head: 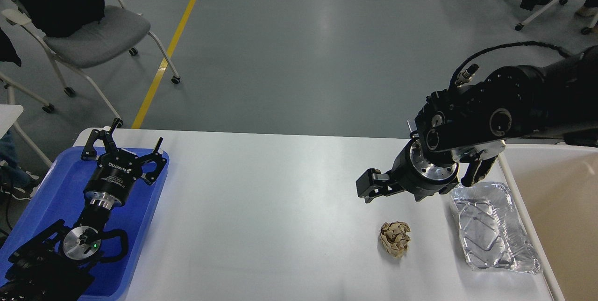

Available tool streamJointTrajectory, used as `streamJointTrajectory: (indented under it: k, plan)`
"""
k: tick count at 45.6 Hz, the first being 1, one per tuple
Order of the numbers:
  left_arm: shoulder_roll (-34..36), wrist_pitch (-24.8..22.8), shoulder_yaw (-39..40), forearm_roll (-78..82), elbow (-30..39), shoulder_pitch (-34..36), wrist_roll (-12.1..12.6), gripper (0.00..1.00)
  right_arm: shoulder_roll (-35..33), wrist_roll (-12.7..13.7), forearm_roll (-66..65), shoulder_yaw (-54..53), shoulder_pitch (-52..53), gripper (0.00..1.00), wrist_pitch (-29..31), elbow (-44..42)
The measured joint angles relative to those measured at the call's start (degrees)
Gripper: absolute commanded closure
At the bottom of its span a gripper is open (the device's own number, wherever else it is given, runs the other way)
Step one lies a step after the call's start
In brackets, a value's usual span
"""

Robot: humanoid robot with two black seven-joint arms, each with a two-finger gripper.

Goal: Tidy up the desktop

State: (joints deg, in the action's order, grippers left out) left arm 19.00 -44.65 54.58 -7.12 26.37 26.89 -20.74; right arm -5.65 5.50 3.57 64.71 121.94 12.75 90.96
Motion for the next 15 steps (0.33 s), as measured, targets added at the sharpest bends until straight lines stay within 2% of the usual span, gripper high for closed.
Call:
streamJointTrajectory:
  k: [15]
  plan:
    - [-0.01, 0.0, 0.0, 0.0, 0.0, 0.0, 0.0, 0.01, -0.34, 0.08, -0.2, 0.48, 0.03, 0.0, 0.34, -0.83]
